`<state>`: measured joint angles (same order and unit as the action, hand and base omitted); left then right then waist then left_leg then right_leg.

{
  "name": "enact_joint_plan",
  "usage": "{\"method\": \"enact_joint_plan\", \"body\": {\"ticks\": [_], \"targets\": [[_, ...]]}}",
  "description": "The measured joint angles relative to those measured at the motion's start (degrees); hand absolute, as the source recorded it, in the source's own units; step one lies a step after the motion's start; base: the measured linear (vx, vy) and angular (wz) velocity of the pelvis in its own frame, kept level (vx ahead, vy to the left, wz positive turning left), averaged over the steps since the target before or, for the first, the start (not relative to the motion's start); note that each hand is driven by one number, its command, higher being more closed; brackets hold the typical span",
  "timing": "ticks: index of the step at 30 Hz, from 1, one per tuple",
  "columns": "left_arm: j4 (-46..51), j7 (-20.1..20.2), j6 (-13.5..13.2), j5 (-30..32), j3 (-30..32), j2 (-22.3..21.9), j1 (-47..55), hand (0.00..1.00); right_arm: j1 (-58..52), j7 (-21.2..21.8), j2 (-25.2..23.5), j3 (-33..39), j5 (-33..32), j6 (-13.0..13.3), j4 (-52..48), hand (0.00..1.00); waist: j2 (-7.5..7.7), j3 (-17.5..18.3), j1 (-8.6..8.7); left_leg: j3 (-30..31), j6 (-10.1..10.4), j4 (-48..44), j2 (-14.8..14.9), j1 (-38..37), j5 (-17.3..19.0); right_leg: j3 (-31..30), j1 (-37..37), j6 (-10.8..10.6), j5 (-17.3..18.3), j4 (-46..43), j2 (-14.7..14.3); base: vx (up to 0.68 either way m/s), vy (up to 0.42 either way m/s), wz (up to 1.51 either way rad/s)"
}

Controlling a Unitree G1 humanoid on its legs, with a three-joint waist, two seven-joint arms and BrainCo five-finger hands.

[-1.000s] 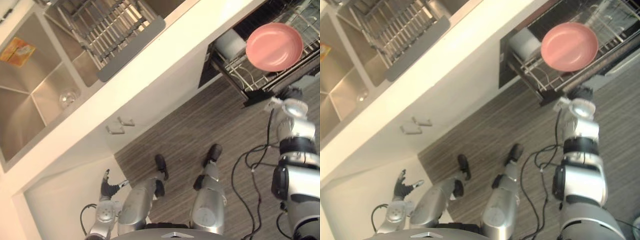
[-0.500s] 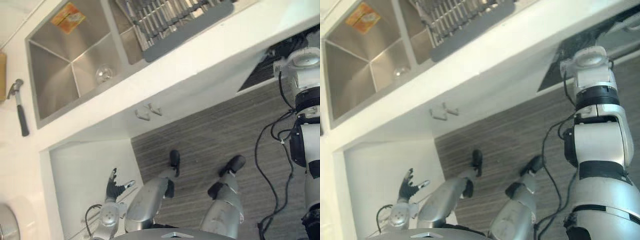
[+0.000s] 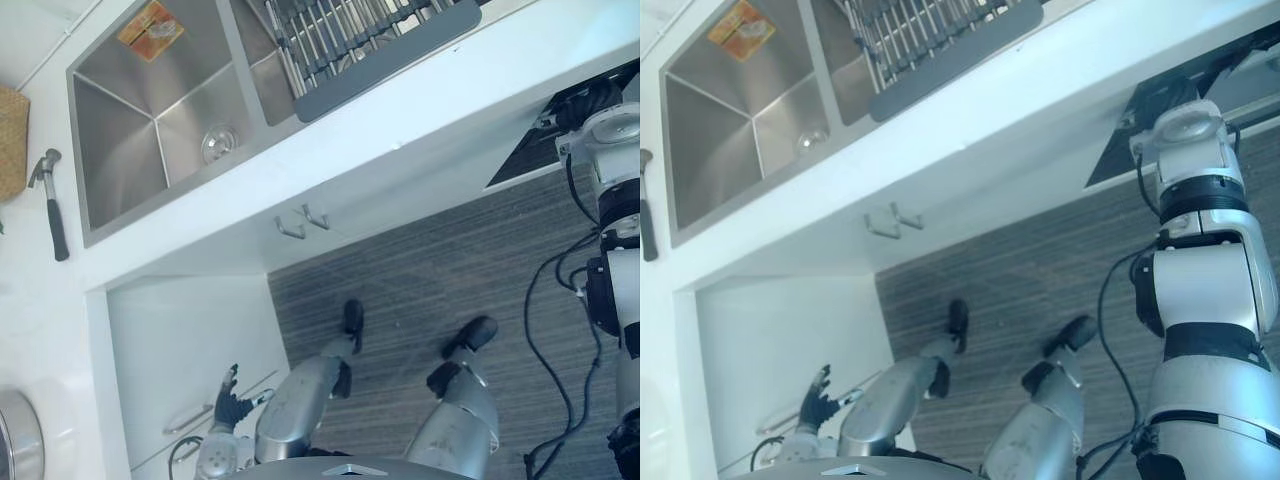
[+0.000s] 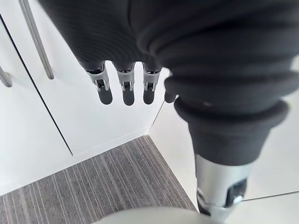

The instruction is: Walk over to the sink, pick up the cup, carry it to the dishwasher, place the cup inside the dishwasher, then close the dishwasher door

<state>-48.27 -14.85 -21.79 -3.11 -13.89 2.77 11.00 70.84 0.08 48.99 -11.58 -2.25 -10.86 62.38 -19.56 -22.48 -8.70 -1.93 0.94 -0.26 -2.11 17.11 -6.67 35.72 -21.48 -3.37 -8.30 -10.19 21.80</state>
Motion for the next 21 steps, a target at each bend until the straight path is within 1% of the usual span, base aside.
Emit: {"method": "enact_joint_plan", "body": {"ticks": [2, 3, 5, 6, 7, 8, 9, 10, 11, 12, 13, 14, 15, 16, 17, 18, 19, 21], "targets": [[0.8, 0.69, -0.47, -1.53, 0.1, -0.05, 0.46, 0.0, -9.95, -1.71, -1.5, 10.65, -4.66, 3.54, -7.8, 0.0, 0.13, -0.09, 1.22, 0.17, 0.17, 0.02, 0.2, -1.83, 0.33, 0.71, 2.42, -0.15, 0.24, 0.58, -0.26, 0.05, -0.007, 0.07], [1.17, 0.78, -0.61, -1.94, 0.16, -0.1, 0.66, 0.0, -13.01, -1.92, -2.27, 13.14, -5.75, 4.53, -10.03, 0.0, 0.2, -0.15, 1.6, 0.17, 0.18, 0.03, 0.27, -2.45, 0.53, 0.87, 3.21, -0.25, 0.29, 1.02, -0.38, 0.07, 0.002, 0.05], [3.22, 2.28, -0.89, -4.96, 1.42, -1.01, 2.08, 0.0, -24.98, -2.1, -7.14, 21.66, -9.95, 8.1, -17.22, 0.0, 0.82, -0.62, 3.5, -0.04, 0.2, -0.03, 0.65, -5.51, 1.62, 1.01, 7.35, -0.91, -0.09, 3.74, -1.68, 0.08, 0.003, -0.08], [3.56, 2.94, -0.96, -6.08, 1.96, -1.29, 2.29, 0.0, -27.93, -2.17, -8.42, 23.22, -10.76, 8.7, -18.75, 0.0, 1.09, -0.82, 4.06, -0.13, 0.2, -0.05, 0.78, -6.17, 1.95, 0.99, 8.25, -0.94, -0.28, 4.6, -2.11, 0.08, -0.004, -0.18], [4.06, 3.97, -1.03, -7.73, 3.25, -1.61, 2.57, 0.0, -33.89, -2.47, -11.17, 26.06, -11.65, 10.26, -21.24, 0.0, 1.87, -1.41, 5.1, -0.54, 0.37, -0.29, 1.08, -7.34, 2.71, 0.95, 9.98, -1.01, -0.79, 6.4, -3.05, 0.07, -0.007, -0.18], [4.21, 4.53, -1.11, -8.41, 4.14, -1.69, 2.7, 0.0, -36.57, -2.85, -12.92, 27.46, -12.12, 11.2, -22.04, 0.0, 2.03, -1.53, 5.7, -0.91, 0.53, -0.5, 1.32, -7.74, 3.31, 0.93, 10.82, -1.14, -1.12, 7.4, -3.45, 0.1, -0.02, -0.28], [4.42, 5.43, -1.25, -9.51, 5.89, -1.73, 2.87, 0.0, -41.93, -3.53, -16.45, 30.08, -12.38, 12.39, -24.0, 0.0, 3.16, -2.19, 6.62, -1.28, 1.05, -0.73, 1.67, -8.35, 4.11, 0.79, 12.06, -1.25, -1.92, 9.58, -4.45, 0.11, -0.036, -0.23], [4.6, 5.8, -1.31, -10.44, 7.65, -1.78, 2.93, 0.0, -47.27, -4.47, -20.24, 32.05, -13.41, 13.76, -25.84, 0.0, 3.56, -2.03, 7.87, -1.46, 1.1, -1.2, 1.99, -8.38, 4.4, 0.84, 13.23, -1.69, -3.24, 12.16, -5.54, 0.11, -0.048, -0.21], [4.75, 5.9, -1.32, -10.7, 8.47, -1.78, 2.92, 0.0, -49.49, -4.6, -21.83, 32.59, -13.49, 14.28, -25.94, 0.0, 3.8, -2.0, 8.46, -1.56, 1.15, -1.47, 2.17, -8.5, 4.66, 0.82, 13.85, -1.65, -3.79, 13.4, -6.1, 0.13, -0.065, -0.2], [4.85, 6.48, -1.32, -11.57, 10.04, -1.79, 2.76, 0.0, -53.66, -5.5, -24.61, 32.65, -13.04, 14.9, -25.94, 0.0, 5.01, -2.23, 9.04, -2.22, 1.51, -1.77, 2.68, -9.22, 5.28, 0.57, 14.89, -1.25, -4.88, 14.86, -7.08, 0.13, -0.067, -0.27], [4.84, 6.74, -1.3, -12.25, 11.34, -1.84, 2.45, 0.0, -57.59, -6.0, -27.64, 32.66, -12.96, 15.53, -25.93, 0.0, 5.64, -2.01, 9.44, -2.76, 1.85, -2.06, 3.39, -10.56, 6.0, 0.12, 16.07, -1.41, -4.73, 14.87, -7.69, 0.13, -0.068, -0.3], [4.95, 6.86, -1.3, -12.66, 11.94, -1.84, 2.43, 0.0, -59.5, -6.51, -29.15, 32.64, -12.46, 15.81, -25.93, 0.0, 6.23, -1.74, 9.58, -2.82, 2.12, -2.29, 3.74, -11.27, 6.53, -0.1, 16.74, -1.57, -4.6, 14.87, -8.13, 0.13, -0.063, -0.29], [4.88, 7.01, -1.18, -13.34, 13.18, -1.81, 2.39, 0.0, -62.95, -6.88, -32.19, 32.49, -10.27, 16.43, -25.5, 0.0, 7.62, -0.62, 9.57, -3.03, 2.53, -2.73, 4.43, -12.73, 7.47, -0.32, 18.07, -1.81, -4.18, 14.89, -8.72, 0.14, -0.061, -0.25], [4.64, 7.45, -0.62, -14.73, 14.4, -1.77, 2.39, 0.0, -66.22, -7.37, -35.03, 32.12, -6.26, 17.59, -24.43, 0.0, 9.29, 1.73, 9.3, -3.29, 2.71, -2.69, 5.01, -13.77, 8.07, -0.35, 18.86, -2.05, -3.8, 14.94, -9.26, 0.14, -0.052, -0.2], [4.62, 7.72, -0.53, -15.12, 15.12, -1.73, 2.37, 0.0, -67.38, -8.06, -36.37, 31.88, -4.43, 18.45, -23.19, 0.0, 10.27, 2.74, 9.31, -3.35, 2.9, -2.62, 5.19, -14.4, 8.24, -0.33, 19.47, -2.17, -3.49, 15.12, -9.43, 0.13, -0.038, -0.07], [4.23, 8.16, -0.34, -16.34, 16.32, -1.65, 1.97, 0.0, -68.99, -9.47, -38.5, 31.21, -0.29, 19.29, -19.62, 0.0, 12.24, 4.63, 9.17, -3.48, 2.97, -2.62, 5.52, -15.6, 8.68, -0.3, 20.69, -2.35, -2.95, 15.29, -9.74, 0.11, -0.028, 0.01], [3.52, 8.98, 0.28, -17.83, 17.0, -1.38, 1.52, 0.0, -70.27, -10.84, -40.27, 30.47, 3.99, 19.47, -15.35, 0.0, 14.07, 6.04, 8.89, -3.48, 3.08, -2.58, 5.75, -16.86, 9.02, -0.17, 22.07, -2.33, -2.46, 15.3, -9.9, 0.09, -0.028, 0.0], [1.23, 9.8, 0.71, -19.01, 17.54, -1.14, 0.37, 0.0, -70.77, -11.32, -41.9, 29.79, 7.3, 19.42, -9.83, 0.0, 15.88, 7.4, 8.44, -3.39, 3.21, -2.46, 5.8, -18.22, 9.22, 0.17, 23.54, -2.41, -1.91, 15.31, -9.92, 0.05, -0.021, 0.05]]}}
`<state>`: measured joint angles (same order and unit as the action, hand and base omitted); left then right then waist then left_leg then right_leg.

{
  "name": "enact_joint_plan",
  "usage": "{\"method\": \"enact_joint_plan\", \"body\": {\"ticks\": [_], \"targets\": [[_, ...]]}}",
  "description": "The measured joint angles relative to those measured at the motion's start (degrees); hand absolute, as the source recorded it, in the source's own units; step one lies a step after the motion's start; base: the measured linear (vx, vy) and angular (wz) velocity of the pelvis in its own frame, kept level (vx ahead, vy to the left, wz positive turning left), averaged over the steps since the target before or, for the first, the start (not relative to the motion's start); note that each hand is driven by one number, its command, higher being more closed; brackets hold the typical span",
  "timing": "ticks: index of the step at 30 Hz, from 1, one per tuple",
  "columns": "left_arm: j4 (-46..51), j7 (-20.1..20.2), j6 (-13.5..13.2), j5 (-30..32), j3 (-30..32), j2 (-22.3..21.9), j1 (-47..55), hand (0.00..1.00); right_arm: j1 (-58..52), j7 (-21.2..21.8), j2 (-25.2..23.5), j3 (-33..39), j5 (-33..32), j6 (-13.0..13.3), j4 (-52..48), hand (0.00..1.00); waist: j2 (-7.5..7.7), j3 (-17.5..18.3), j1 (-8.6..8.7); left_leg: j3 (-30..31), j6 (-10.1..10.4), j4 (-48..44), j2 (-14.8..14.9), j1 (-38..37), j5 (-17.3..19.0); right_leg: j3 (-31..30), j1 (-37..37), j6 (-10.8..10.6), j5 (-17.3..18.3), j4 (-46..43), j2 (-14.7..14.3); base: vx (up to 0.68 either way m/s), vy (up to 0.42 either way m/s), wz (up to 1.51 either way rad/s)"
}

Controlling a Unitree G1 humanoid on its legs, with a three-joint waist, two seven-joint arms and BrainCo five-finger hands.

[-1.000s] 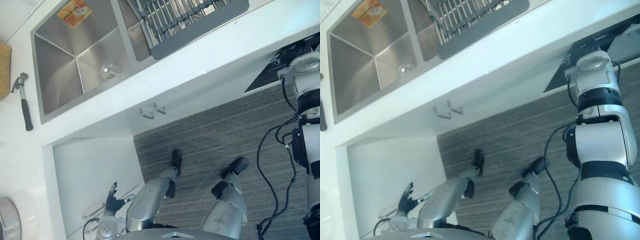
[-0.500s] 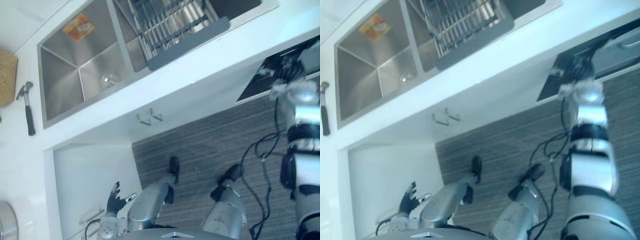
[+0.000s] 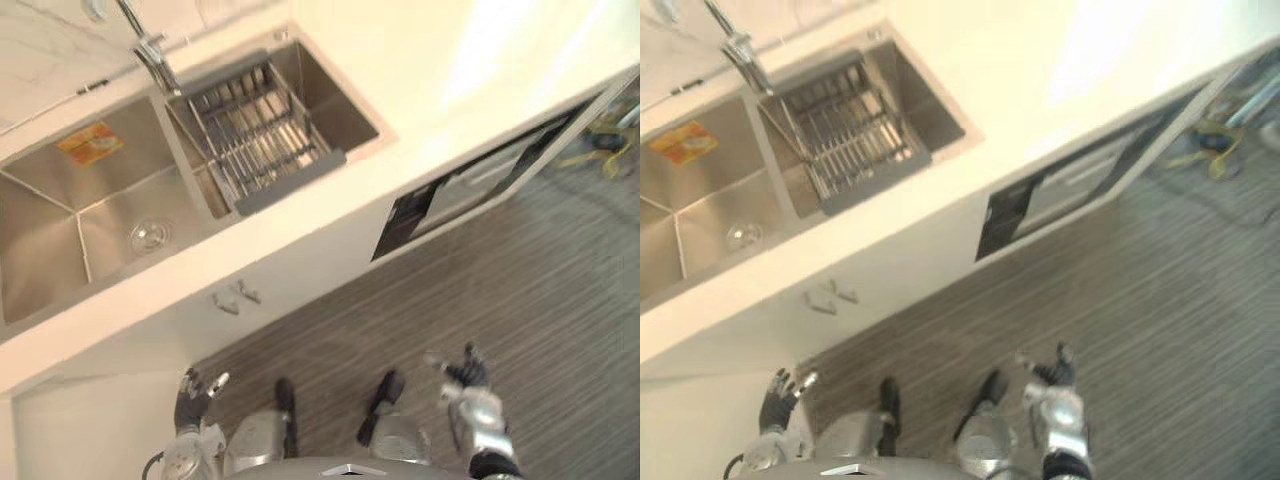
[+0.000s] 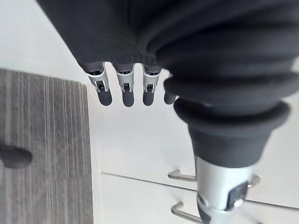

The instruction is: Walk over to the sink, pick up the cup, carry it to the dishwasher, place the cup inside the dishwasher, then close the dishwasher door

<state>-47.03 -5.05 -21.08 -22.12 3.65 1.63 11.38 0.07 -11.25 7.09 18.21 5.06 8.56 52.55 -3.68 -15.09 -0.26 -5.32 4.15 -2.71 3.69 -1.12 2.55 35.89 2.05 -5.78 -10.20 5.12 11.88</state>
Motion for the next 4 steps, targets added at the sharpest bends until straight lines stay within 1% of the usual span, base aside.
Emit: {"method": "enact_joint_plan", "body": {"ticks": [2, 3, 4], "targets": [[-4.62, 1.74, 1.09, -1.61, 0.91, 0.04, -1.68, 0.0, -0.85, 1.4, -2.56, 0.64, 1.47, -0.64, 6.14, 0.0, 1.44, 1.91, -0.59, 0.55, -0.14, 1.06, -0.02, -1.68, -0.14, 1.07, 1.7, -0.18, 0.66, 0.0, -0.02, 0.02, -0.026, 0.13], [-5.58, 2.09, 1.48, -1.81, 0.97, 0.04, -1.73, 0.0, -0.81, 2.35, -2.61, 0.7, 1.46, -1.53, 6.6, 0.0, 1.61, 2.2, -0.62, 0.54, -0.18, 1.41, -0.02, -2.16, -0.19, 1.07, 2.06, -0.25, 0.72, 0.0, -0.03, 0.0, -0.024, 0.06], [-7.36, 3.01, 2.59, -2.14, 1.34, 0.04, -1.67, 0.0, -0.95, 4.1, -2.36, 0.51, 1.56, -3.32, 7.05, 0.0, 1.92, 3.24, -0.77, 0.56, -0.08, 2.09, -0.04, -2.62, -0.29, 1.11, 2.46, -0.36, 1.05, 0.0, -0.07, 0.0, 0.0, 0.0]]}}
